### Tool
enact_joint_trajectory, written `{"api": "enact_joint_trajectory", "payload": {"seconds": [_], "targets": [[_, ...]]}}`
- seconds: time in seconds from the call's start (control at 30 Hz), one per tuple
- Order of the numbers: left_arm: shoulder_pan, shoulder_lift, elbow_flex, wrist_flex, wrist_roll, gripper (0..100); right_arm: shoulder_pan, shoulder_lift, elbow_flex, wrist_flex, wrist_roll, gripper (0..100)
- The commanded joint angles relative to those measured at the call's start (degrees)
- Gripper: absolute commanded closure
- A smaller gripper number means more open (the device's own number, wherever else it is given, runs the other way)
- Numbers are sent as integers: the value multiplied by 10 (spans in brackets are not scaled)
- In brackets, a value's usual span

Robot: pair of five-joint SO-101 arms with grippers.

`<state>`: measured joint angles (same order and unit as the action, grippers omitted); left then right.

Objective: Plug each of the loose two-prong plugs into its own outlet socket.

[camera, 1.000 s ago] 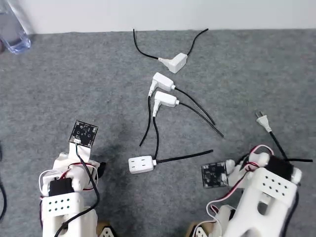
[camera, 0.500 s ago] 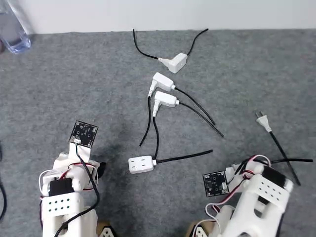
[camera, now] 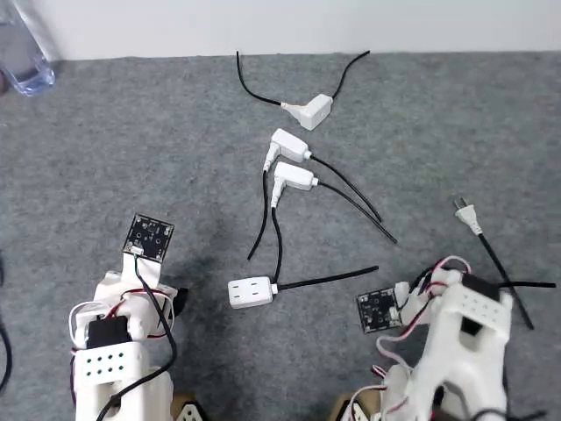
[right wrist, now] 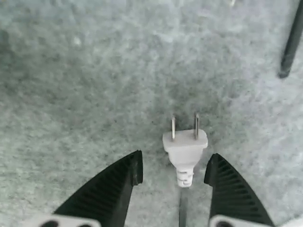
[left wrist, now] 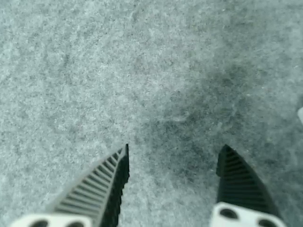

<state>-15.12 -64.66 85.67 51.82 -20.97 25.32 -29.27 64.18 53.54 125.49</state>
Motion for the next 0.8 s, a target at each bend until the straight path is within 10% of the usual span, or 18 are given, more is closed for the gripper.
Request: {"api": "enact_joint_trajectory", "payload": {"seconds": [0.0, 0.77], "targets": [[4, -8, -3, -18, -3, 716, 9, 58, -69, -14, -5, 792], [4, -8, -3, -18, -4, 716, -29, 235, -185, -15, -5, 793]]}}
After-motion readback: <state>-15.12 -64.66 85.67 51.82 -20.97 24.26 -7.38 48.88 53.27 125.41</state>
